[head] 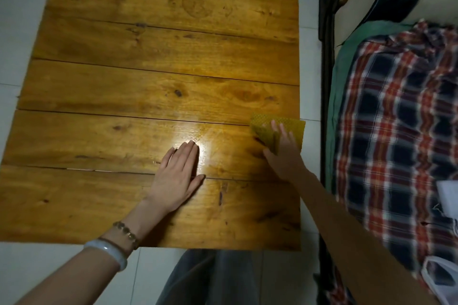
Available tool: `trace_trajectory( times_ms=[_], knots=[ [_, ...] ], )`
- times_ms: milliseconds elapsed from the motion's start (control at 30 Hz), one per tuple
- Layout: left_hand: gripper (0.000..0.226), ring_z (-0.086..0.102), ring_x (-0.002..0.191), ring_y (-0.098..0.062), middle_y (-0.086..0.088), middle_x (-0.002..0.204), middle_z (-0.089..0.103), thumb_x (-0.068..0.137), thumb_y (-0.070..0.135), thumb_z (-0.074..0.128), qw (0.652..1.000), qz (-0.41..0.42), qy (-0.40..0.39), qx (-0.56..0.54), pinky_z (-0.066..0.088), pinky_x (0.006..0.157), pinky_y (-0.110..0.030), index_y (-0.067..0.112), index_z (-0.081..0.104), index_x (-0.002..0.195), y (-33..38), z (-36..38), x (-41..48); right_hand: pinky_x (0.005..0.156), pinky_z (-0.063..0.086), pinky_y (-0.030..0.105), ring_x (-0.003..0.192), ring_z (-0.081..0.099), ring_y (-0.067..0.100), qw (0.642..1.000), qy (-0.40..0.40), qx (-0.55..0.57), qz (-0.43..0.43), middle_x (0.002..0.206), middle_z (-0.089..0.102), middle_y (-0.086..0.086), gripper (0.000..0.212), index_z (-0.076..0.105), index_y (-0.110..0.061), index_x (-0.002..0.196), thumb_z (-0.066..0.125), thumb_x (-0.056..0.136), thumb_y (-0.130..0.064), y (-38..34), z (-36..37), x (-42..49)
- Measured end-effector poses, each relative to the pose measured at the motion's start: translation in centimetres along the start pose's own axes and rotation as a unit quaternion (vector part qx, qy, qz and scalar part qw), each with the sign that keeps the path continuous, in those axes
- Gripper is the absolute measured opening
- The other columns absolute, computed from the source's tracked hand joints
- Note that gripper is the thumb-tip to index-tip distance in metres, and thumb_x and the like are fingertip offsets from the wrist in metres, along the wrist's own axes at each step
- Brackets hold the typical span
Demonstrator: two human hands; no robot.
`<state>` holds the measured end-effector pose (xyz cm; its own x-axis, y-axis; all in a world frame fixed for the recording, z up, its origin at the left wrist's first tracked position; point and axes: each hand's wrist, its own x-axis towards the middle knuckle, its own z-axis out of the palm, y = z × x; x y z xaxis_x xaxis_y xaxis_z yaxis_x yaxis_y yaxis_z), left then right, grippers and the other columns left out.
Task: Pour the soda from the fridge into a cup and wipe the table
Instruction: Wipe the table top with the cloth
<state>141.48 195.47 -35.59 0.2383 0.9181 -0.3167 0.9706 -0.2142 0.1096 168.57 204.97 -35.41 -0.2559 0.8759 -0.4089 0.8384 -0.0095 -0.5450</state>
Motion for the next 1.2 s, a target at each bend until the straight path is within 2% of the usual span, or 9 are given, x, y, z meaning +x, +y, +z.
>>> trace_trajectory(
  times_ms=[100, 233, 433, 667, 900, 1000, 1100, 1200],
  knots=[
    [0.073, 0.029, 0.14, -0.027, -0.015, 0.152, 0.029, 0.094, 0.054, 0.028, 1.0, -0.023, -0.003, 0.0, 0.013, 0.115, -0.042, 0.002, 0.028, 0.146, 0.9, 0.3, 0.5, 0.115, 0.009, 0.051, 0.142, 0.005, 0.028, 0.986, -0.014, -0.136, -0.099, 0.155, 0.016, 0.009, 0.066, 0.015, -0.033, 0.146, 0.031, 0.084, -0.046, 2.5, 1.0, -2.2],
    [0.067, 0.029, 0.139, -0.03, -0.016, 0.151, 0.03, 0.093, 0.046, 0.027, 0.999, -0.039, -0.008, -0.005, 0.013, 0.114, -0.042, 0.004, 0.029, 0.145, 2.0, -0.2, 1.7, 0.109, 0.018, 0.055, 0.141, 0.013, 0.035, 0.962, -0.051, -0.232, -0.136, 0.153, 0.022, 0.015, 0.07, 0.02, -0.032, 0.144, 0.037, 0.079, -0.052, 4.0, 1.7, -3.7],
    [0.073, 0.027, 0.14, -0.028, -0.014, 0.152, 0.029, 0.093, 0.053, 0.029, 0.996, -0.084, -0.022, -0.011, 0.011, 0.115, -0.04, 0.004, 0.026, 0.146, 2.8, -0.8, 3.6, 0.111, 0.01, 0.059, 0.141, 0.011, 0.034, 0.941, -0.051, -0.286, -0.174, 0.154, 0.017, 0.013, 0.104, 0.023, -0.027, 0.147, 0.073, 0.057, -0.04, 4.0, 1.7, -3.7],
    [0.082, 0.024, 0.141, -0.029, -0.015, 0.154, 0.024, 0.089, 0.063, 0.028, 0.992, -0.127, -0.002, -0.015, 0.014, 0.115, -0.045, 0.004, 0.024, 0.146, 1.5, -0.2, 4.6, 0.107, 0.007, 0.062, 0.142, 0.007, 0.03, 0.916, -0.077, -0.323, -0.225, 0.156, 0.009, 0.005, 0.117, 0.011, -0.031, 0.148, 0.076, 0.052, -0.044, 5.1, 2.1, -2.4],
    [0.078, 0.022, 0.141, -0.026, -0.015, 0.153, 0.026, 0.091, 0.058, 0.027, 0.991, -0.128, -0.011, -0.039, 0.013, 0.115, -0.044, 0.003, 0.025, 0.146, 0.7, -0.2, 4.6, 0.107, 0.003, 0.062, 0.142, 0.006, 0.03, 0.882, -0.101, -0.34, -0.31, 0.156, 0.01, 0.007, 0.106, 0.015, -0.031, 0.148, 0.07, 0.058, -0.047, 4.6, 1.5, -0.4],
    [0.074, 0.022, 0.142, -0.027, -0.015, 0.152, 0.027, 0.092, 0.054, 0.028, 0.988, -0.14, 0.006, -0.069, 0.013, 0.116, -0.044, 0.004, 0.025, 0.146, 0.4, -0.1, 4.3, 0.107, -0.001, 0.065, 0.143, 0.006, 0.031, 0.876, -0.096, -0.331, -0.338, 0.155, 0.005, 0.007, 0.098, 0.016, -0.032, 0.147, 0.068, 0.066, -0.048, 1.8, 1.7, 3.1],
    [0.066, 0.025, 0.139, -0.029, -0.016, 0.151, 0.029, 0.094, 0.045, 0.029, 0.98, -0.166, 0.042, -0.101, 0.013, 0.115, -0.043, 0.004, 0.027, 0.145, -0.1, -0.1, 3.6, 0.104, -0.014, 0.067, 0.143, -0.009, 0.033, 0.894, -0.07, -0.336, -0.287, 0.155, -0.012, 0.006, 0.086, -0.003, -0.035, 0.147, 0.049, 0.083, -0.058, -3.4, 3.0, 7.5],
    [0.062, 0.028, 0.137, -0.033, -0.017, 0.15, 0.03, 0.092, 0.037, 0.03, 0.972, -0.194, 0.069, -0.113, 0.016, 0.112, -0.045, 0.002, 0.028, 0.144, -1.2, -0.4, 2.7, 0.103, -0.015, 0.067, 0.142, -0.017, 0.033, 0.917, -0.035, -0.335, -0.212, 0.156, -0.016, 0.006, 0.075, -0.01, -0.035, 0.146, 0.028, 0.089, -0.064, -7.3, 4.5, 9.7]
  ],
)
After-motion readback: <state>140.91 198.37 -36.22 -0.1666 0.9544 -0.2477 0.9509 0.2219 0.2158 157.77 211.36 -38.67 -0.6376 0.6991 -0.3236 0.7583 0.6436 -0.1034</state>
